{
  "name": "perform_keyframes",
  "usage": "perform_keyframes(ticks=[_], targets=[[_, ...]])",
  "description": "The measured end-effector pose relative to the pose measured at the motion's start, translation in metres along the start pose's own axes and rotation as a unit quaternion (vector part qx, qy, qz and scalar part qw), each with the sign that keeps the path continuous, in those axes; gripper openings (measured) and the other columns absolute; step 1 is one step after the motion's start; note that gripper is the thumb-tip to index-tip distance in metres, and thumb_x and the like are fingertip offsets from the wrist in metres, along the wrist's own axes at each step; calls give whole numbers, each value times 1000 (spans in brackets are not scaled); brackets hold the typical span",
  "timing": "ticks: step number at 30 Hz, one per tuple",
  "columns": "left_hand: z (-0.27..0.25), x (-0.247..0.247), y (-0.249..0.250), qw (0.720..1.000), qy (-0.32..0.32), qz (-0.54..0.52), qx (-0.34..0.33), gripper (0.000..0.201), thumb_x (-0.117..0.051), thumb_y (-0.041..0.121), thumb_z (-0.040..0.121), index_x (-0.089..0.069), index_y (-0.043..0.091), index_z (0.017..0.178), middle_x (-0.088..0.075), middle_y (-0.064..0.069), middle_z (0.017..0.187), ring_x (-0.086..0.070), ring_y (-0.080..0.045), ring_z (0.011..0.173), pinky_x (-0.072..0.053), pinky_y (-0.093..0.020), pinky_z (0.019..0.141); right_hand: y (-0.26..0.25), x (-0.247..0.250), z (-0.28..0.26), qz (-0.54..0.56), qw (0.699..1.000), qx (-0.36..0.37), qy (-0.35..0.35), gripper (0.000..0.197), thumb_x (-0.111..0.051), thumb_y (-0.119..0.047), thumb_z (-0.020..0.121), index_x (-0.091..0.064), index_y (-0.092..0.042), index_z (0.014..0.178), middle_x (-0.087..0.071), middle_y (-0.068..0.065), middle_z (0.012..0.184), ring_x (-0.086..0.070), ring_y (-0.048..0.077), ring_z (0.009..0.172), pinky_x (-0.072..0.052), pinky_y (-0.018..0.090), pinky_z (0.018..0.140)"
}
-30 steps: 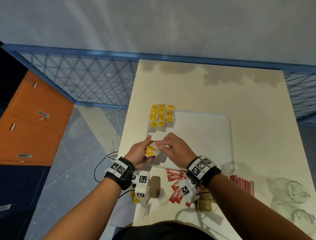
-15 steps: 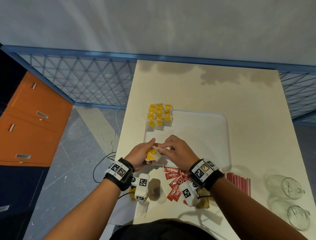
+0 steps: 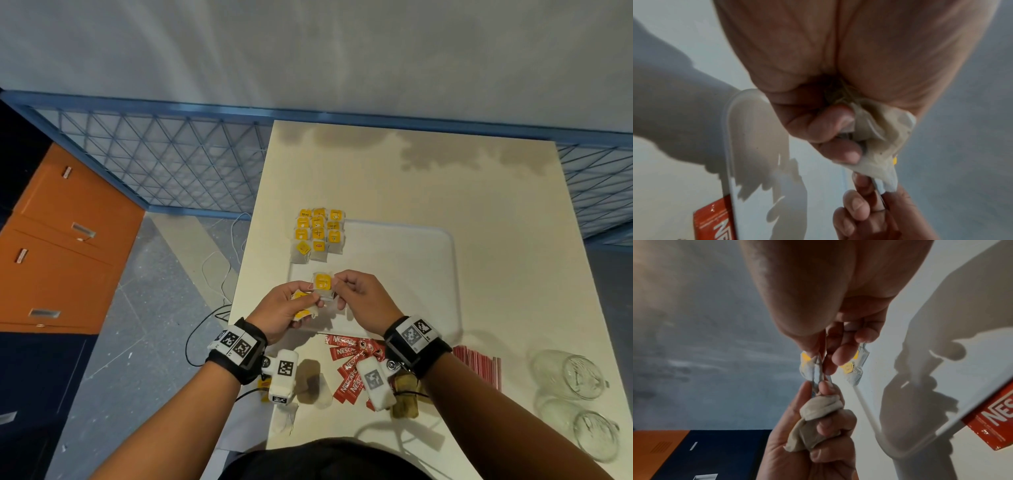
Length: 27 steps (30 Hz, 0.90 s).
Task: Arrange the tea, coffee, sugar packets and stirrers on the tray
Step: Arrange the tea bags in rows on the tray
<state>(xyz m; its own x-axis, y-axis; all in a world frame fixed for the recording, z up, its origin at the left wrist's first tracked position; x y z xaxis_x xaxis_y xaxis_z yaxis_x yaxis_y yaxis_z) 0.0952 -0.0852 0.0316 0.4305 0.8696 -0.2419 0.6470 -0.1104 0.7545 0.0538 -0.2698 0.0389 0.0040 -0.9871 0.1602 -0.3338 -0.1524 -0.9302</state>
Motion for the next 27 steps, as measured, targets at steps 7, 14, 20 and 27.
perform_keyframes(ticks=[7,14,20,27], targets=[[3,1,-1,999,36,-3,14,8,-64,19,97,-70,14,95,-72,-7,85,-58,-17,68,-47,-21,56,4,-3,0,3,1000,-19,-5,24,-53,-18,105,-71,-5,97,-61,-7,61,-51,0,51,-39,14,55],[6,3,-2,998,56,7,-4,10,-69,10,93,-68,8,102,-68,-8,86,-61,-11,64,-48,-19,53,11,-8,5,6,1000,-12,8,9,-72,-22,95,-77,-15,97,-73,0,79,-63,10,68,-55,34,67],[11,7,-3,998,63,-21,16,14,-67,7,93,-65,9,107,-75,-9,92,-63,-16,67,-44,-21,52,21,-1,24,-35,997,-11,61,11,-70,-23,95,-75,-17,87,-69,-11,70,-60,10,64,-46,30,66],[16,11,-6,996,41,-66,43,17,-62,5,95,-61,7,112,-74,-8,94,-61,-18,62,-38,-19,45,30,12,63,-102,987,-29,119,17,-67,-27,95,-62,-23,80,-67,-6,75,-62,15,67,-53,34,65]])
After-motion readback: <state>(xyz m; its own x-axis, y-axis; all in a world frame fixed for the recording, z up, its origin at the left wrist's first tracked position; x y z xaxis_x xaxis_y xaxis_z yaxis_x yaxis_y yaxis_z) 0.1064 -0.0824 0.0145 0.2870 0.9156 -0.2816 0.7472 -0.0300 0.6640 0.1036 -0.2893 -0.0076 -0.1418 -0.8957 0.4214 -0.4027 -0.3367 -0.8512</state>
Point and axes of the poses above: each hand's wrist, its own z-axis towards the middle knuckle, its own x-axis out of the back of the hand, y = z × x, the point moved 2 cm from there along z, towards the middle knuckle
